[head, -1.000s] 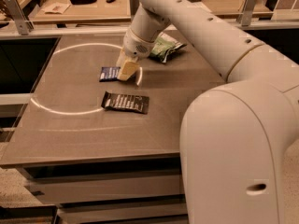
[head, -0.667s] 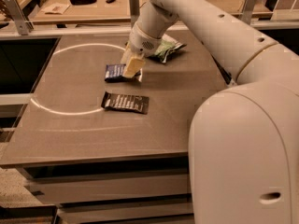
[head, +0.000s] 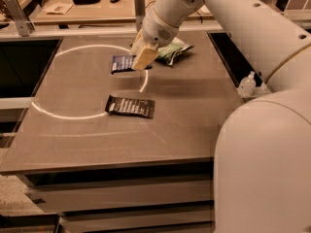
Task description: Pick rxbar blueberry
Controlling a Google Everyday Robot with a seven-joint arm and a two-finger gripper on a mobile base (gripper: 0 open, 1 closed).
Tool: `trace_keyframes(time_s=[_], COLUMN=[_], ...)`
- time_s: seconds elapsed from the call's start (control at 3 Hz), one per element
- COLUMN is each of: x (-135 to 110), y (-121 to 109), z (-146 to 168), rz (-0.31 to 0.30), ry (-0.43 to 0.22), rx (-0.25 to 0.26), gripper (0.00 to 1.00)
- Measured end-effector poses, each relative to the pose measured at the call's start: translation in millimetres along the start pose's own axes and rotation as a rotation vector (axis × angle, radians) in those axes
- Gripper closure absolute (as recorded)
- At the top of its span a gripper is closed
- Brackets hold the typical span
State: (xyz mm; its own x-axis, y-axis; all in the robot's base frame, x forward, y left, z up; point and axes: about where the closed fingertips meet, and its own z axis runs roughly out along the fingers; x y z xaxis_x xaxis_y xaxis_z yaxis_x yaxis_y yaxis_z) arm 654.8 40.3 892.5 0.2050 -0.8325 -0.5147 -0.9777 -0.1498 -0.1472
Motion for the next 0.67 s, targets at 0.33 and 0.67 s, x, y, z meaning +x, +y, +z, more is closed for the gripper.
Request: trace_keyframes(time_s=[0.33,0.67], x=[-15.2,-15.3], y=[3.9,3.9], z=[-16.1,-15.9], rz=[-0.041,-0.041], ry=[-0.051,-0.051], rx=[0.026,0.026], gripper=[1.00,1.00])
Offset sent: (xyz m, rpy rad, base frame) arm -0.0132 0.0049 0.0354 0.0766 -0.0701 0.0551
